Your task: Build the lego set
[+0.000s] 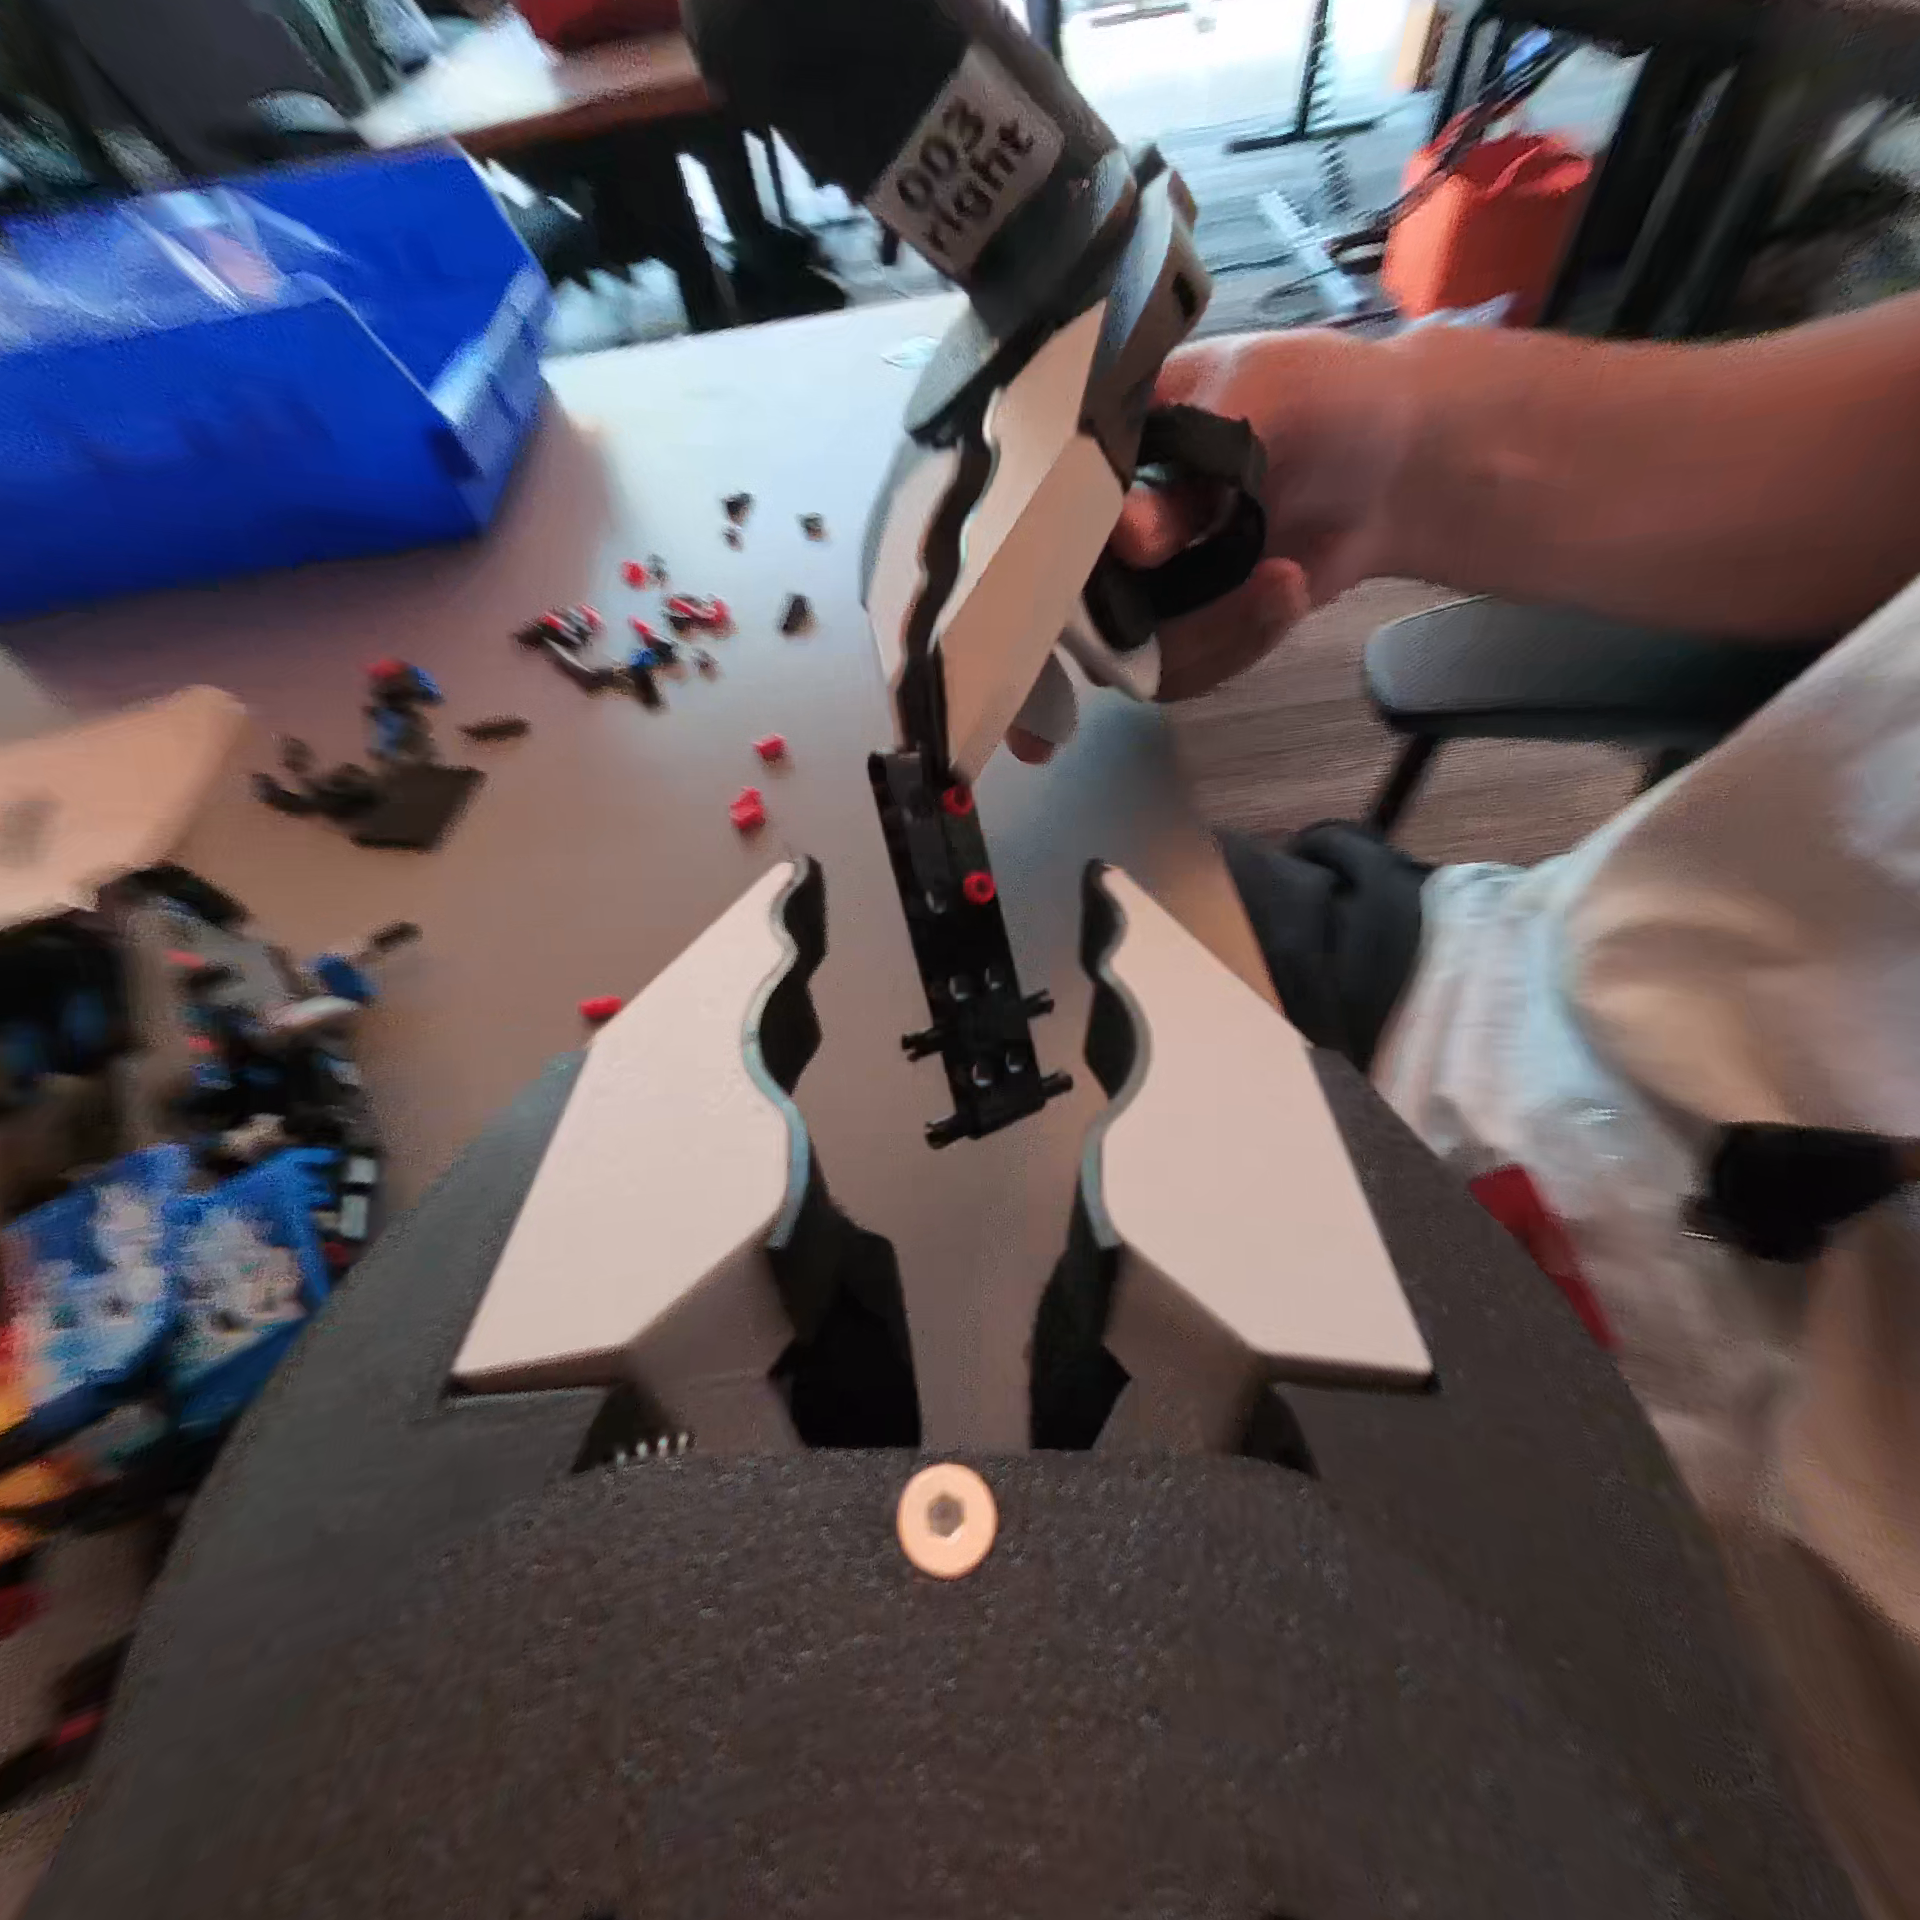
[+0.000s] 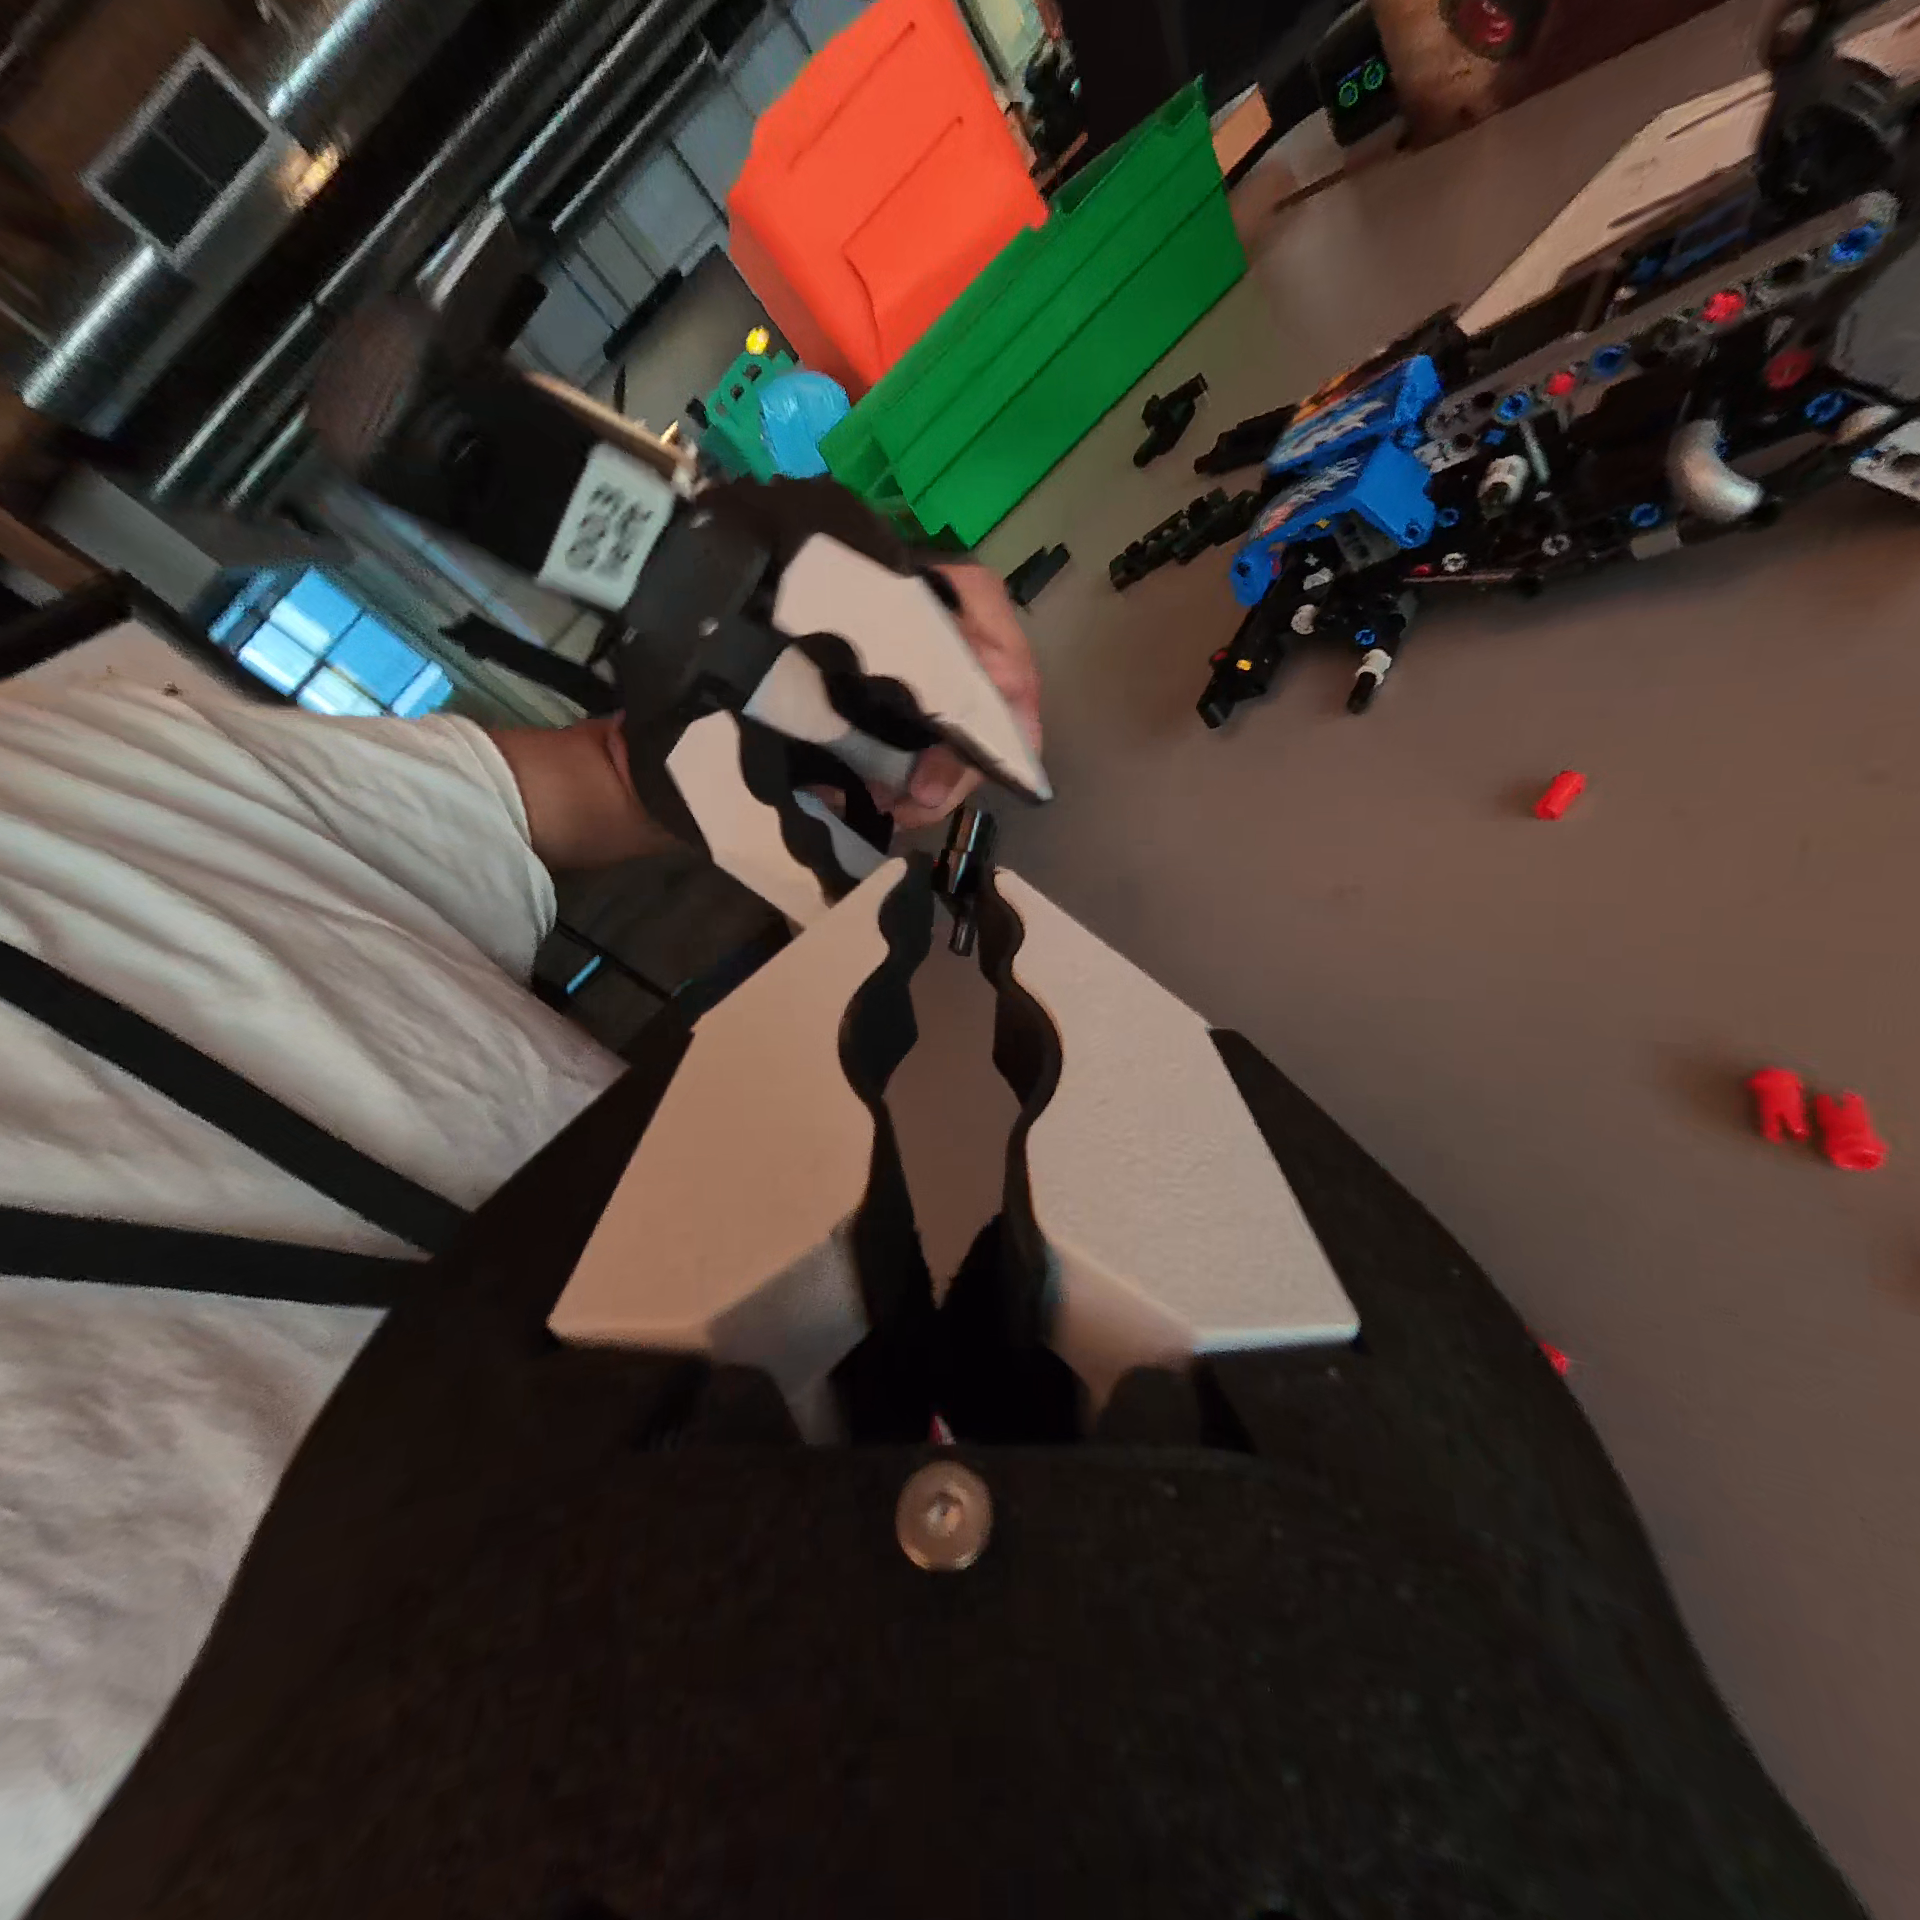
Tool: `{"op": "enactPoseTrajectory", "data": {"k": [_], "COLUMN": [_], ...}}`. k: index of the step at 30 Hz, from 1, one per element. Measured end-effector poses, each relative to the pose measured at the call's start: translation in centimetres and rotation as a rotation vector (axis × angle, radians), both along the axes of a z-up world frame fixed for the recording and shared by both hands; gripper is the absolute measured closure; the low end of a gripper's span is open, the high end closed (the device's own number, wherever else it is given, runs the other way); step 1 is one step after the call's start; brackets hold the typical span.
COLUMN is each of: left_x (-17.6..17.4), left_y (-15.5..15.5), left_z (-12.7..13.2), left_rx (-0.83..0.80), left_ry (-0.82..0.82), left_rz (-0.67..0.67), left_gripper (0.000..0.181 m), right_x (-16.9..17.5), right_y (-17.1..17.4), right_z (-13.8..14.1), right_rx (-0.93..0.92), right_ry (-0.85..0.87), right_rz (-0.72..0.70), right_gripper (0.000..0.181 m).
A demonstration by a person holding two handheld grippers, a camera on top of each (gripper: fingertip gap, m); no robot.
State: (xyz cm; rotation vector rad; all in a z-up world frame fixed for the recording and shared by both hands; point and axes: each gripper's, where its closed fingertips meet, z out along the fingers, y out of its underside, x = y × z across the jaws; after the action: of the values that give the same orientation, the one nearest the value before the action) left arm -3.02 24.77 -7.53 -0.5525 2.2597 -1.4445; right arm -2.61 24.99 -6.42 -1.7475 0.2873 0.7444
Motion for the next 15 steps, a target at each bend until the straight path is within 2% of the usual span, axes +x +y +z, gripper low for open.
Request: {"op": "enactPoseTrajectory", "data": {"k": [3, 5, 7, 9, 14, 15], "left_x": [-2.0, -2.9, -3.9, -4.6, -4.3, -4.0], "left_y": [-0.7, -1.0, -1.2, -1.6, -1.6, -1.5], "left_z": [-0.4, -0.2, -0.1, -0.2, -0.6, -0.6], "left_rx": [-0.148, -0.252, -0.308, -0.297, -0.260, -0.262], "left_ry": [0.280, 0.409, 0.489, 0.508, 0.465, 0.461], "left_rz": [-0.171, -0.252, -0.319, -0.360, -0.312, -0.293], "left_gripper": [0.120, 0.122, 0.126, 0.138, 0.172, 0.173], "right_x": [-1.7, -2.9, -3.2, -3.6, -3.6, -3.6], "right_y": [-0.2, -0.2, 0.4, 0.9, 2.0, 2.0], "right_z": [1.9, 3.0, 2.3, 2.1, 1.7, 1.6], "right_rx": [0.076, 0.114, 0.048, 0.014, -0.039, -0.043], "right_ry": [-0.039, -0.085, -0.183, -0.255, -0.327, -0.331], "right_rz": [0.128, 0.214, 0.239, 0.276, 0.302, 0.306], "right_gripper": [0.174, 0.175, 0.175, 0.174, 0.175, 0.174]}}
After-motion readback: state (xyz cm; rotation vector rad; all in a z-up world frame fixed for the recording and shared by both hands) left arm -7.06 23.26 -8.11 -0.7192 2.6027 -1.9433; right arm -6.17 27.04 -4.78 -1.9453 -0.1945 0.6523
